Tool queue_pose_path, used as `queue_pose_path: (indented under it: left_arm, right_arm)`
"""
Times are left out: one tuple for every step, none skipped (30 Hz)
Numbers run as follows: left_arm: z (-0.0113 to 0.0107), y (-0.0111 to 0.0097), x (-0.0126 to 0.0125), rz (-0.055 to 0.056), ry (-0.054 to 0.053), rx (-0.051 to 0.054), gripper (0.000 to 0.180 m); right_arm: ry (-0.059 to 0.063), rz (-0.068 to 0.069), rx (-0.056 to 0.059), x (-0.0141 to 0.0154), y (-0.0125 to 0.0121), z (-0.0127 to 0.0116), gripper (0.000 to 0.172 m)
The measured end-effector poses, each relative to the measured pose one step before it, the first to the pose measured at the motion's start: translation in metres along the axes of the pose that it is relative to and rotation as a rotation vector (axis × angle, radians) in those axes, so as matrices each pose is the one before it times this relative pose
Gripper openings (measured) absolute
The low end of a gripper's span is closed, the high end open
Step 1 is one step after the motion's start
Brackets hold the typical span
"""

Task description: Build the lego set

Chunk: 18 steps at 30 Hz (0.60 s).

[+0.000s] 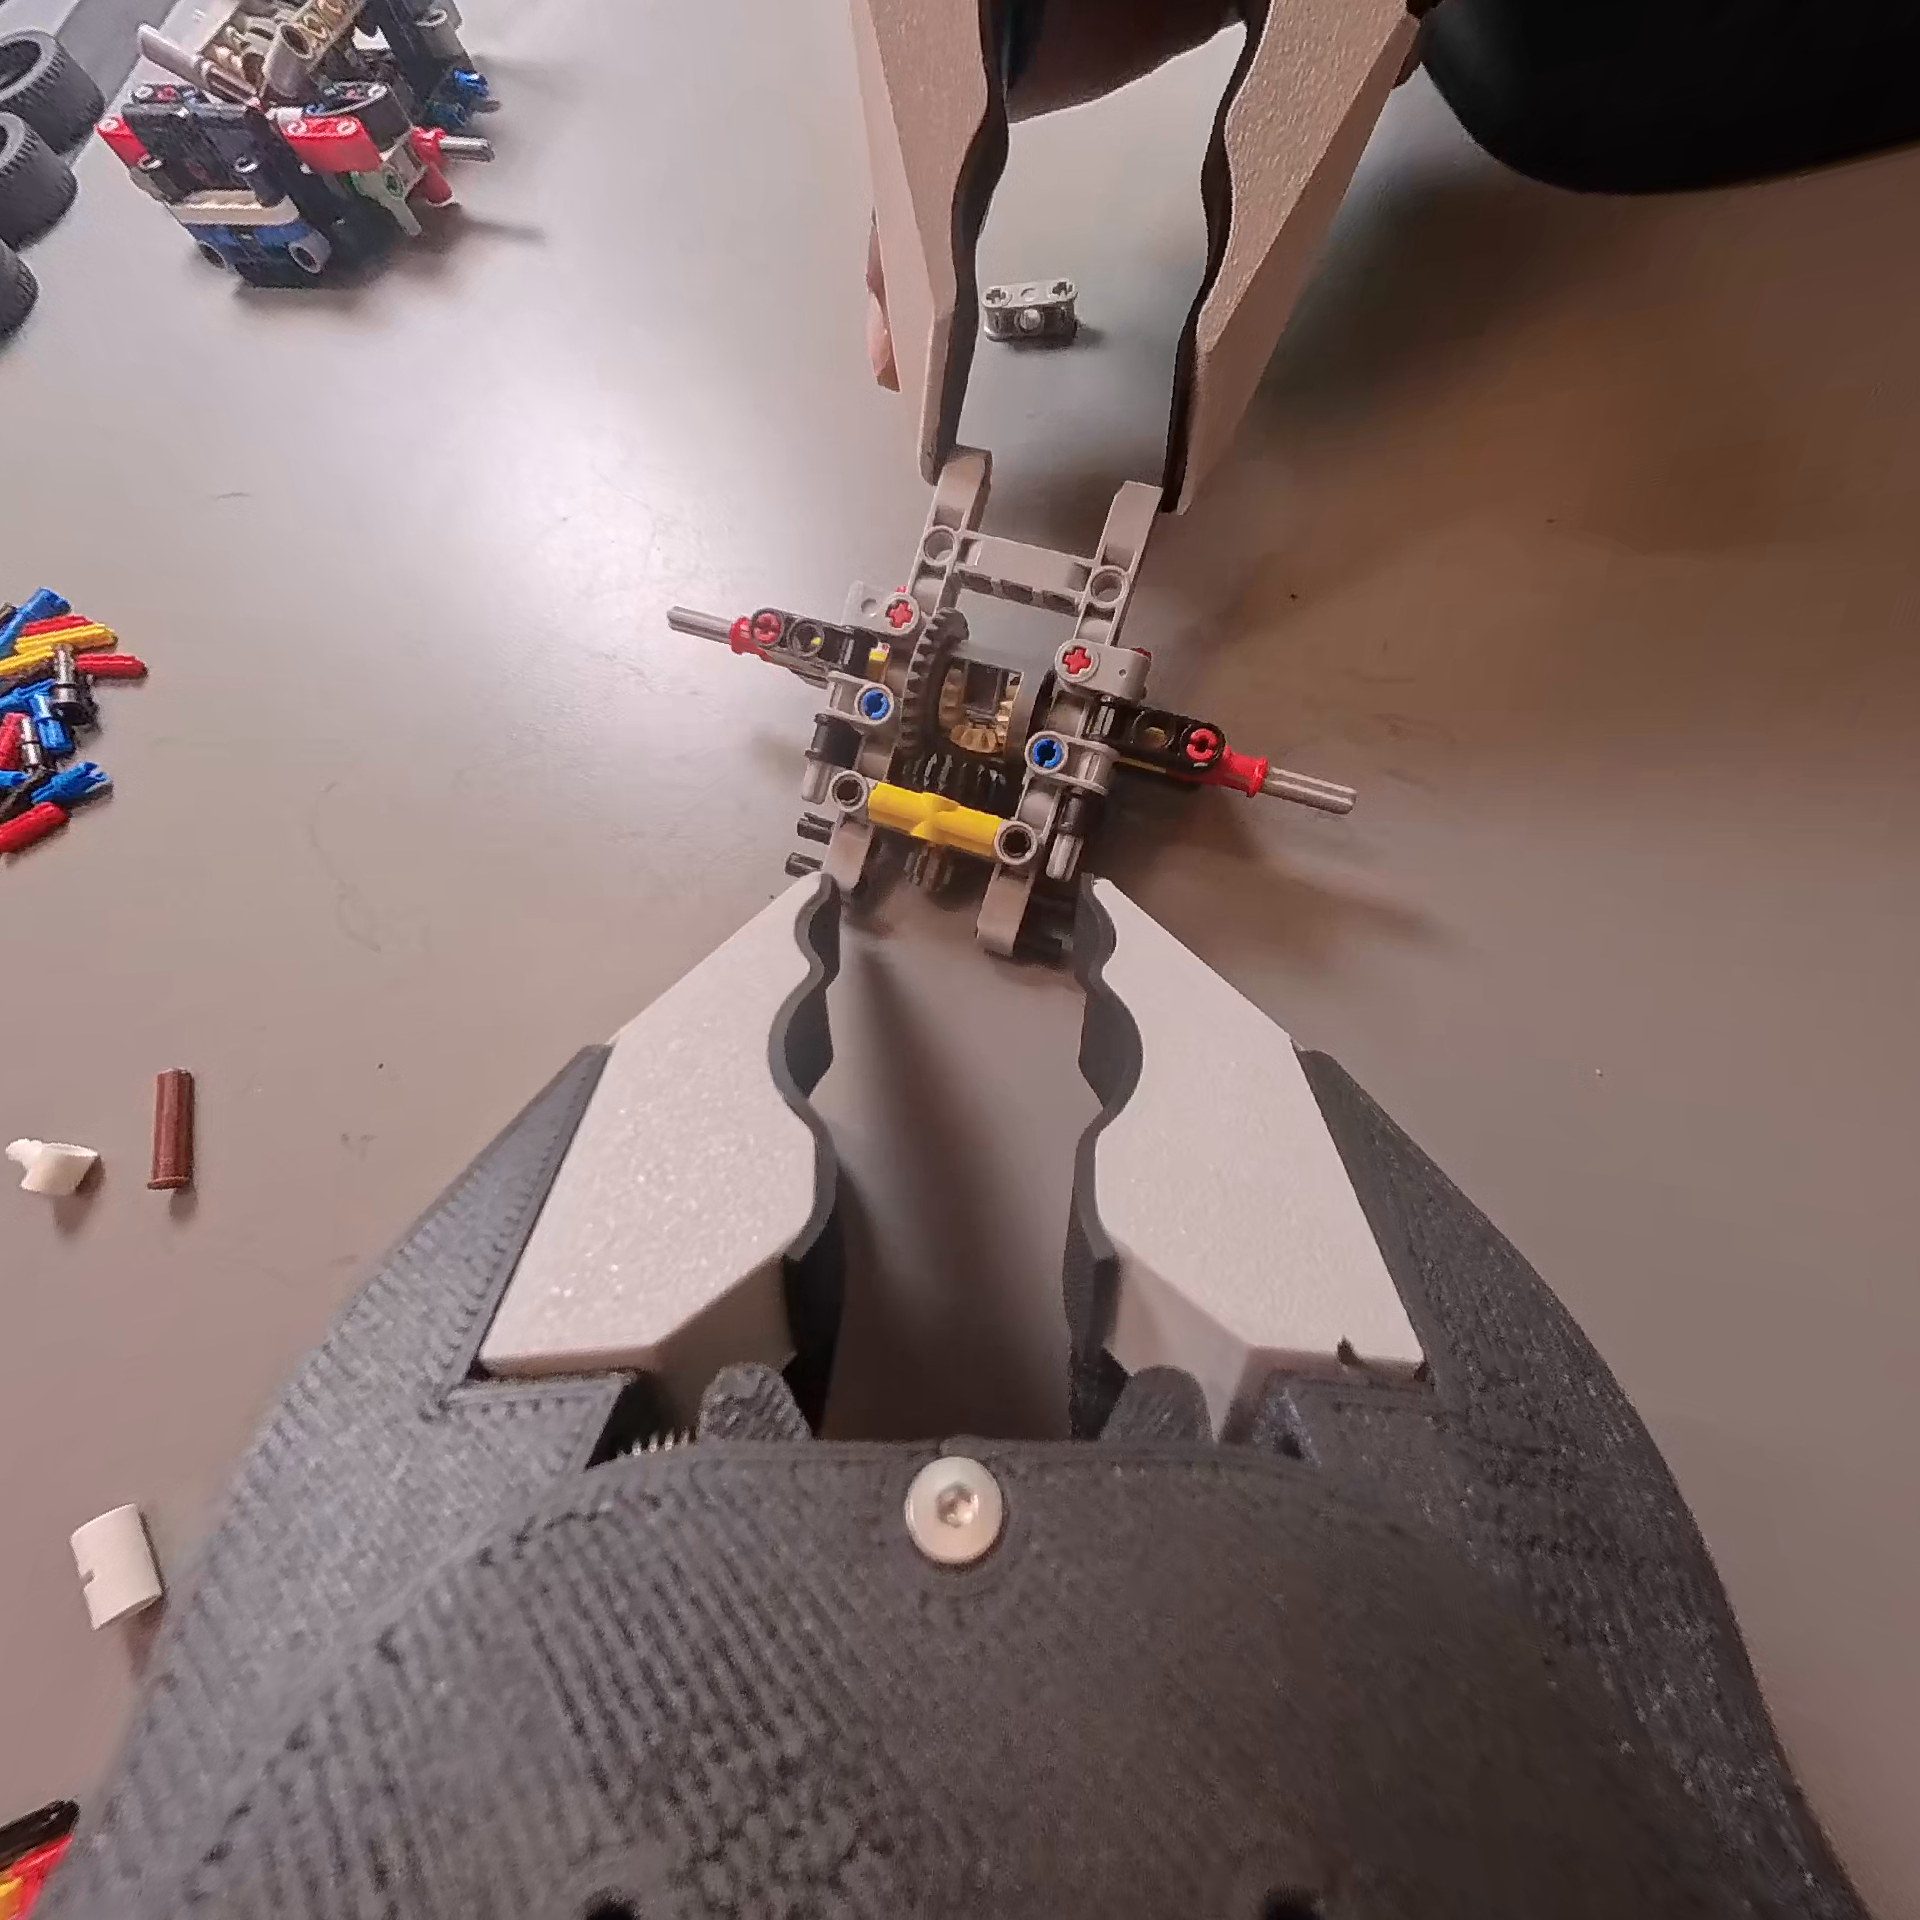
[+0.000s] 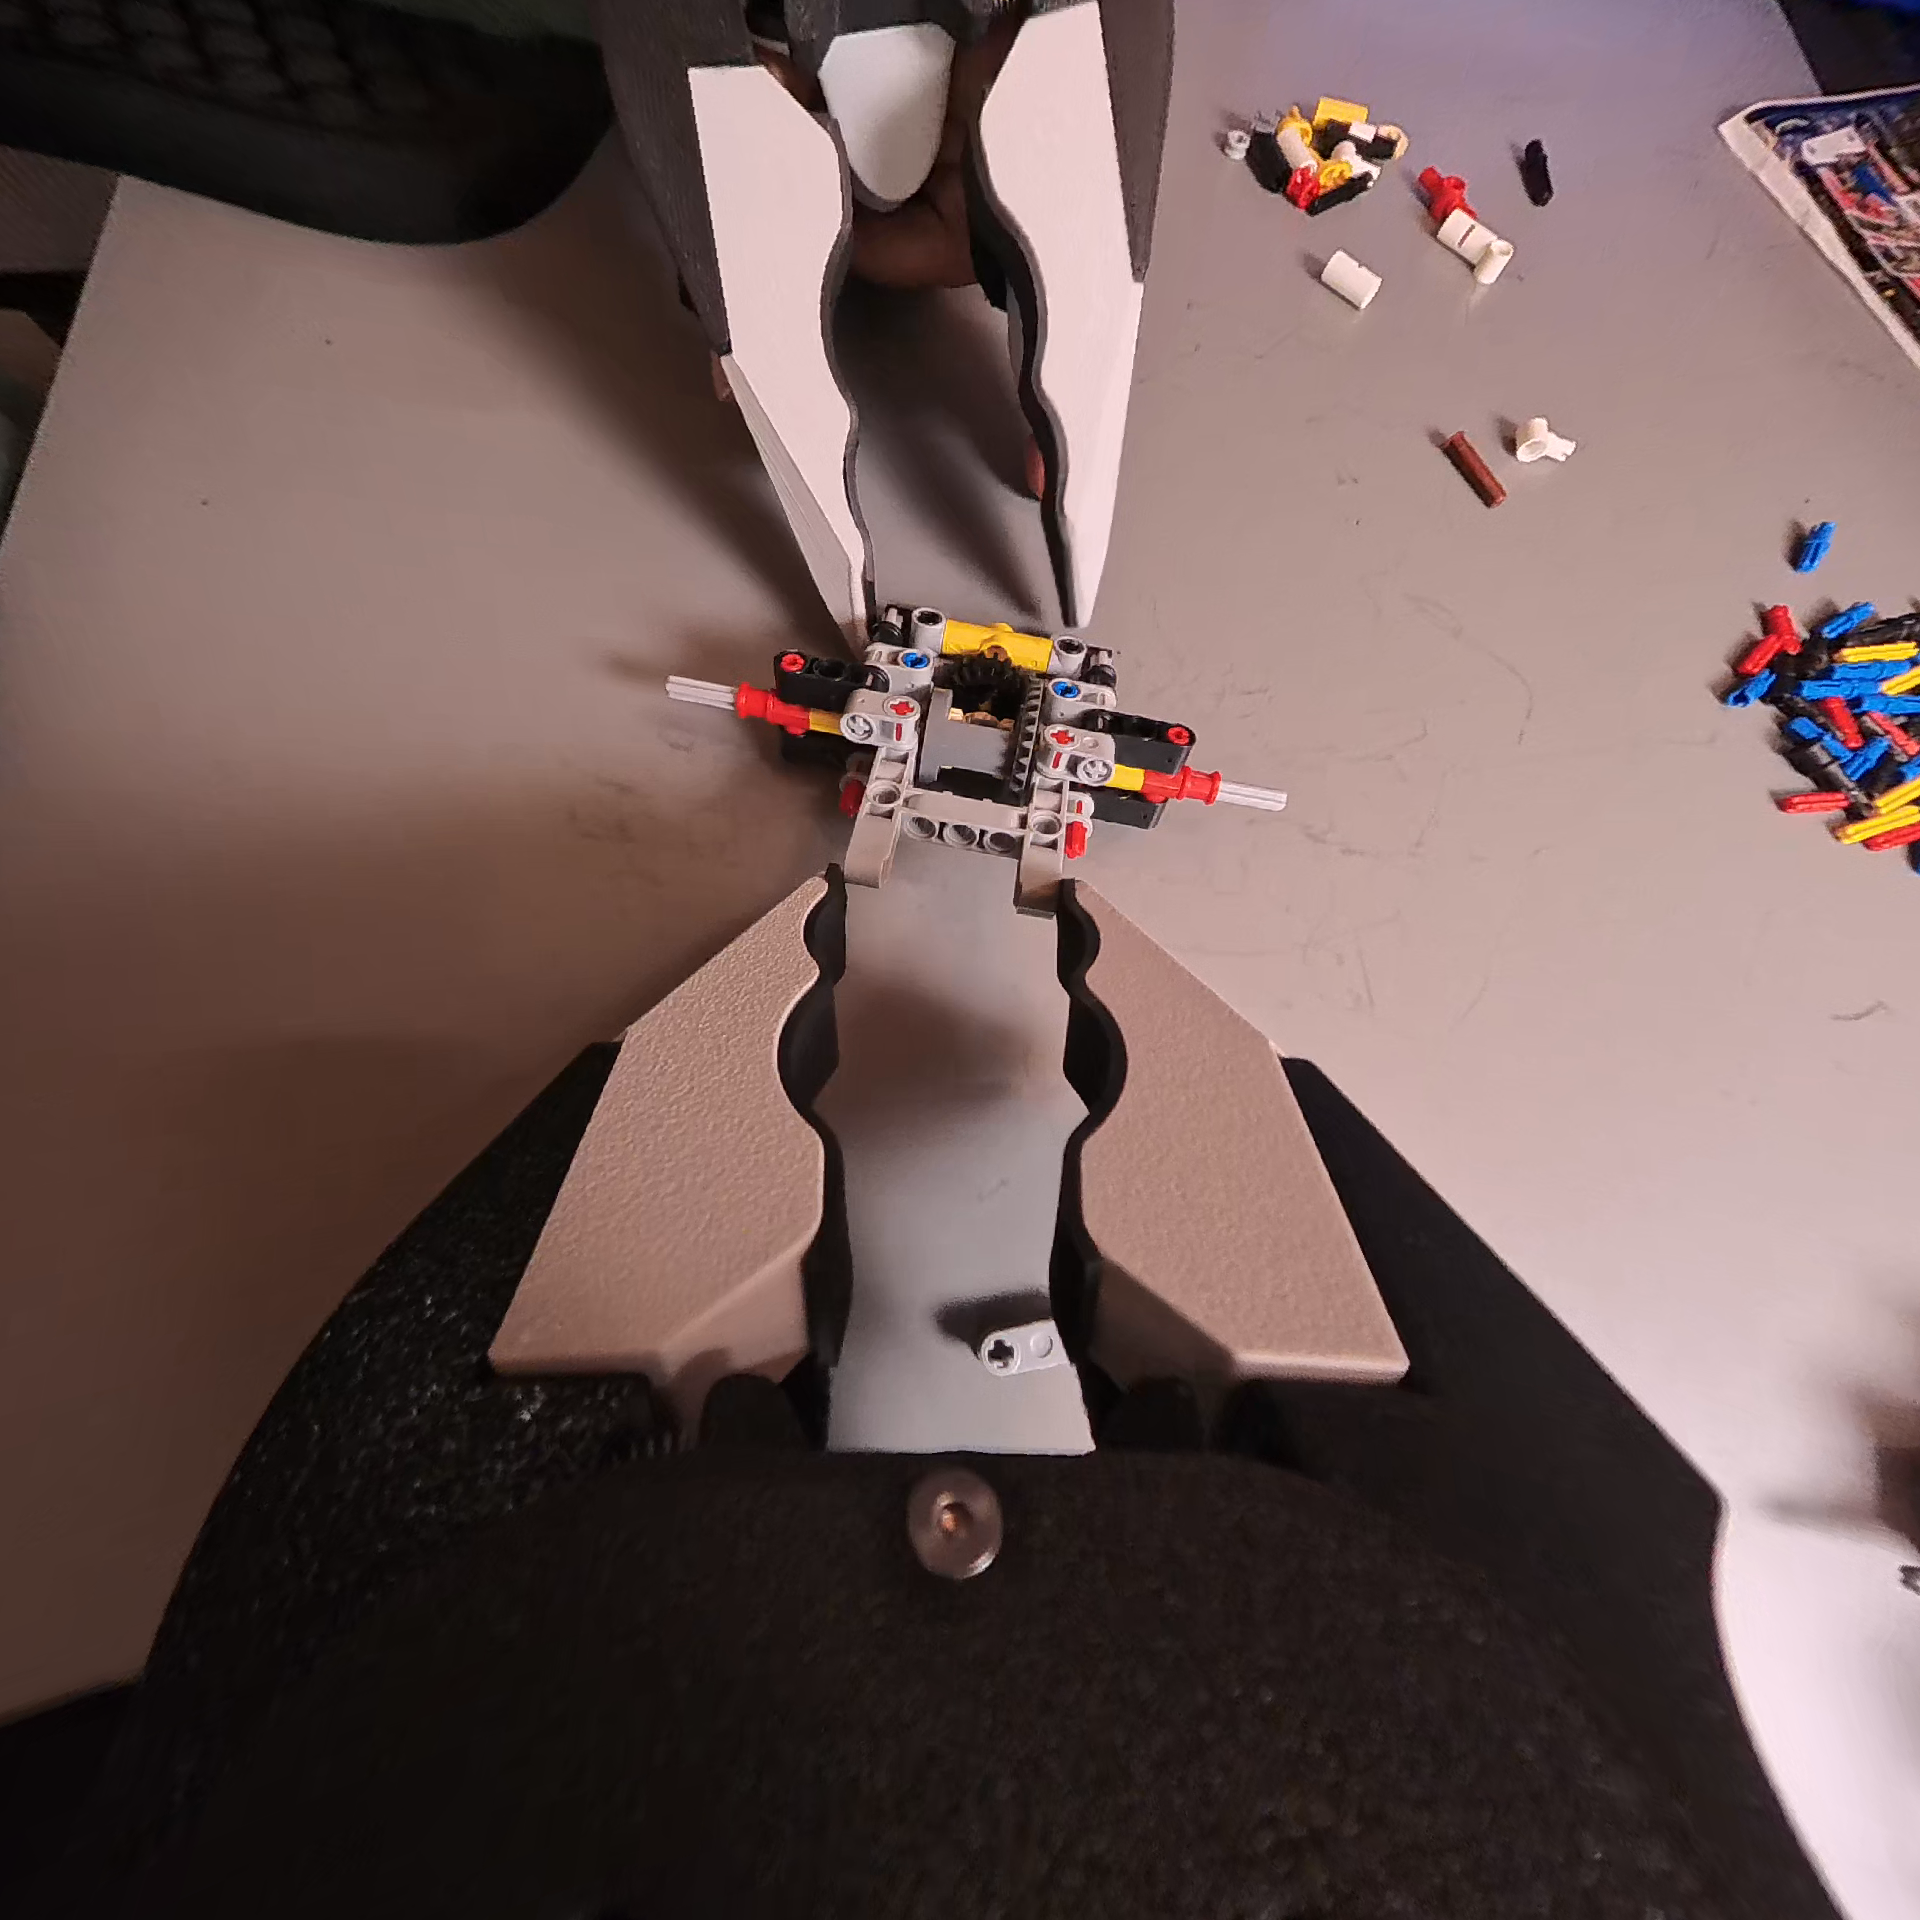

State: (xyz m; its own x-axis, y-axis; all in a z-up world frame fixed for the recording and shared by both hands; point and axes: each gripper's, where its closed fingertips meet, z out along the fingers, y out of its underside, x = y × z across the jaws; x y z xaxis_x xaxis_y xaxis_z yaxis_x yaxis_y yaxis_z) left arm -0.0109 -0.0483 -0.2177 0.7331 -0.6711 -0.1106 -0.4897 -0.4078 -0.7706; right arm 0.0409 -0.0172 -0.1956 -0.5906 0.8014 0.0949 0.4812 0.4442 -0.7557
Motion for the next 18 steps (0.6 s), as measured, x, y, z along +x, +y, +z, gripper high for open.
queue_pose_path:
  left_arm:
    - [-0.00003,0.00001,-0.00039,-0.0010,-0.0028,0.0002,0.046]
    - [0.00000,0.00000,-0.00002,-0.0007,-0.0005,0.0000,0.047]
    - [-0.00005,0.00005,-0.00007,-0.0002,-0.0001,0.0000,0.047]
    - [-0.00004,-0.00016,0.00007,0.0005,-0.0002,0.0006,0.047]
    - [-0.00023,-0.00024,0.00005,0.0010,0.0001,0.0018,0.047]
    - [-0.00041,-0.00034,0.00014,0.0005,0.0007,0.0033,0.047]
    - [-0.00048,-0.00025,0.00001,-0.0008,0.0011,0.0034,0.047]
    - [-0.00062,-0.00007,0.00002,-0.0020,0.0016,0.0028,0.047]
    - [-0.00065,-0.00013,0.00003,-0.0024,0.0026,0.0038,0.047]
    - [-0.00073,-0.00062,-0.00014,-0.0028,0.0019,0.0060,0.048]
    - [-0.00077,-0.00080,-0.00041,-0.0037,0.0001,0.0070,0.049]
    - [-0.00066,-0.00051,-0.00040,-0.0036,0.0000,0.0054,0.052]
    - [-0.00033,-0.00015,-0.00039,-0.0028,0.0002,0.0026,0.056]
    - [-0.00021,0.00007,-0.00053,-0.0023,-0.0007,0.0003,0.061]
    - [0.00017,0.00019,-0.00024,-0.0021,0.0006,-0.0015,0.066]
    - [0.00041,0.00040,0.00003,-0.0010,0.0013,-0.0035,0.070]
    - [0.00061,0.00045,0.00013,0.0016,0.0007,-0.0050,0.073]
    - [0.00088,0.00051,0.00035,0.0040,0.0012,-0.0056,0.075]
  right_arm:
    - [-0.0031,0.0032,-0.0002,-0.00026,0.00089,0.00027,0.039]
    - [-0.0019,0.0031,-0.0001,-0.00001,0.00083,0.00034,0.039]
    - [-0.0012,0.0024,0.0001,0.00013,0.00056,0.00032,0.039]
    - [-0.0012,0.0014,-0.0006,0.00000,0.00054,0.00023,0.039]
    - [-0.0012,0.0006,-0.0035,0.00001,0.00108,0.00032,0.039]
    - [-0.0005,-0.0005,-0.0045,0.00001,0.00145,0.00043,0.039]
    - [-0.0004,-0.0011,-0.0060,0.00004,0.00204,0.00065,0.039]
    - [0.0009,-0.0010,-0.0070,0.00019,0.00225,0.00065,0.039]
    - [0.0001,-0.0003,-0.0037,0.00015,0.00170,0.00055,0.039]
    - [-0.0027,0.0011,-0.0036,-0.00008,0.00150,0.00034,0.039]
    - [-0.0028,-0.0001,-0.0036,-0.00006,0.00122,0.00019,0.039]
    - [-0.0021,-0.0033,-0.0031,-0.00014,0.00119,-0.00001,0.039]
    - [-0.0016,-0.0043,-0.0035,0.00000,0.00124,-0.00004,0.039]
    - [-0.0020,-0.0034,-0.0034,-0.00004,0.00127,-0.00007,0.039]
    - [-0.0025,-0.0040,-0.0031,-0.00016,0.00126,0.00006,0.039]
    - [-0.0033,-0.0061,-0.0037,-0.00043,0.00125,0.00008,0.039]
    - [-0.0068,-0.0098,-0.0034,-0.00108,0.00081,0.00004,0.039]
    - [-0.0064,-0.0106,-0.0017,-0.00111,0.00032,0.00011,0.039]
